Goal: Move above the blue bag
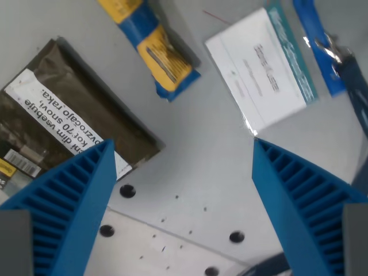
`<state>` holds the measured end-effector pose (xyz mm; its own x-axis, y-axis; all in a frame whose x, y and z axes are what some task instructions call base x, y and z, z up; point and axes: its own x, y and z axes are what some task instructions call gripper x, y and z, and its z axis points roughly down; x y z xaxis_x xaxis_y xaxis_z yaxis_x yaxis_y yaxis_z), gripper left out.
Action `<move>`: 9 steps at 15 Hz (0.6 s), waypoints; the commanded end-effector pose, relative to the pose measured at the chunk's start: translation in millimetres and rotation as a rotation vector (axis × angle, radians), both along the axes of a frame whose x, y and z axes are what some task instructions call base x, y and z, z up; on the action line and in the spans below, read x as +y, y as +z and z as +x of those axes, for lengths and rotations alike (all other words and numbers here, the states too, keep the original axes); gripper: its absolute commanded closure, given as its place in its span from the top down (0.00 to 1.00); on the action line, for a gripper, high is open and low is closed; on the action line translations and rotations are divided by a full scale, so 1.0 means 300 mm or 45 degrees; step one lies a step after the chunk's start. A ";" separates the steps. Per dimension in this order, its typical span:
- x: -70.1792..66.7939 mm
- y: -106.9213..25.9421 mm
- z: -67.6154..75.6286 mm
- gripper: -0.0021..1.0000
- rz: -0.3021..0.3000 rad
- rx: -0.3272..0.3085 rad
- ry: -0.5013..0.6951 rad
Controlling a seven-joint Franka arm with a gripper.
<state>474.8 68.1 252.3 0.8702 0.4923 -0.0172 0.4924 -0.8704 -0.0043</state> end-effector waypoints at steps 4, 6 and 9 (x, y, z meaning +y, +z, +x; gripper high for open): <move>0.049 -0.077 0.027 1.00 0.066 -0.024 0.532; 0.067 -0.106 0.037 1.00 0.071 -0.022 0.603; 0.094 -0.149 0.052 1.00 0.076 -0.011 0.723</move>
<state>484.3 93.9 208.0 0.7058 0.7083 -0.0090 0.7082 -0.7059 -0.0106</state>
